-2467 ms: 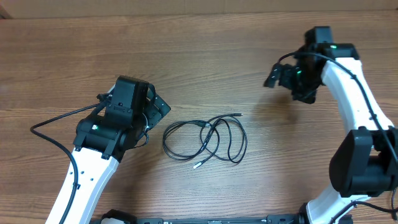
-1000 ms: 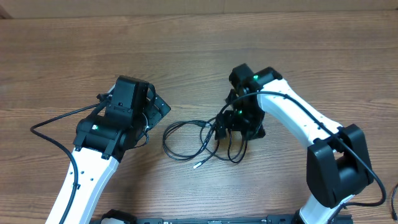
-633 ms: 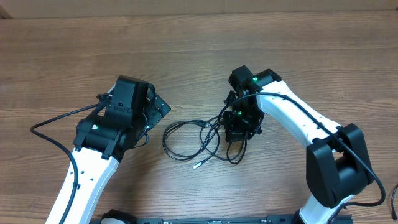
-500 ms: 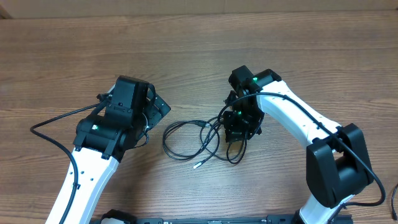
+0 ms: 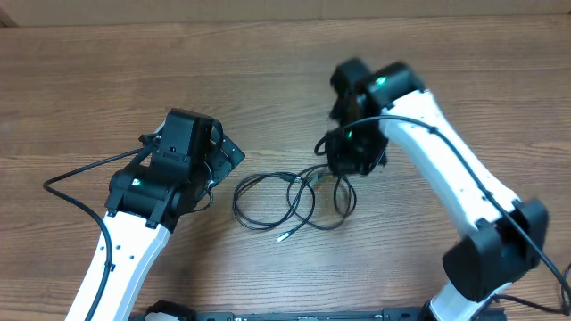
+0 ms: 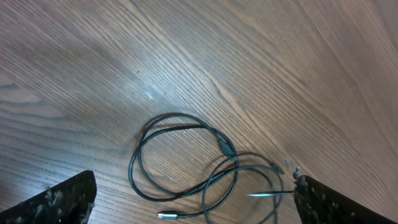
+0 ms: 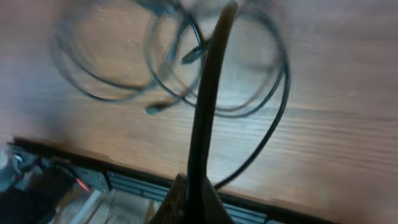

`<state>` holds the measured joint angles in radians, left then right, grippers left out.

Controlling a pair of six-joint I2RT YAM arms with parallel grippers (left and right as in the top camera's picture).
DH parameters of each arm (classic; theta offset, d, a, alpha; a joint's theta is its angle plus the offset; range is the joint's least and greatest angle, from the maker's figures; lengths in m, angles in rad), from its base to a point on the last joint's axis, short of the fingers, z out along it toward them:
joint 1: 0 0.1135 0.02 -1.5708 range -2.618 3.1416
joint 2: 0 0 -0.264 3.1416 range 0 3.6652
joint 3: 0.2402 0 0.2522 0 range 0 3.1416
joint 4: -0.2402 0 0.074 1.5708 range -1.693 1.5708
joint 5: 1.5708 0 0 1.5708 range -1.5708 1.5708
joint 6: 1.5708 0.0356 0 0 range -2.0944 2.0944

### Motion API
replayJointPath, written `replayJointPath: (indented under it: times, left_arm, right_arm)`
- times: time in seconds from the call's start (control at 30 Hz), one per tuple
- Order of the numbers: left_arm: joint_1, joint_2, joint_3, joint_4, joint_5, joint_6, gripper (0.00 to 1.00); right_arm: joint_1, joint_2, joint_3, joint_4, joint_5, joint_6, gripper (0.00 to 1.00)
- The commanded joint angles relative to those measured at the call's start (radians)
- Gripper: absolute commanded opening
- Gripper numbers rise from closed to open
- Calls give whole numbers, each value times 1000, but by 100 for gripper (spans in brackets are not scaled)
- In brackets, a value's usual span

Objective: Untangle cables

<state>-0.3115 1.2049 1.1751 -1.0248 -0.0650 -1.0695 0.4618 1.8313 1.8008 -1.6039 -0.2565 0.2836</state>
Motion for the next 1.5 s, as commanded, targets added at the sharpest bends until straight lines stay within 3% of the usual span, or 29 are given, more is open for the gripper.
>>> replayJointPath:
  times: [0.0, 0.23, 0.47, 0.8, 1.17, 1.47]
  left_arm:
    - [3, 6, 19, 1, -21, 16, 100]
    - [3, 6, 19, 1, -21, 16, 100]
    - [3, 6, 19, 1, -21, 16, 100]
    - [3, 6, 19, 1, -21, 16, 100]
    - [3, 6, 19, 1, -21, 16, 100]
    - [3, 6, 19, 1, -21, 16, 100]
  right_arm:
    - [3, -72, 213, -41, 109, 0, 4]
    - [2, -75, 669, -74, 299, 0, 4]
    - [1, -76, 930, 38, 343, 5, 4]
    - [-1, -75, 950, 193, 346, 56, 4]
    - [-8, -108, 951, 490, 346, -1, 4]
    - [-20, -103, 949, 440, 346, -1, 4]
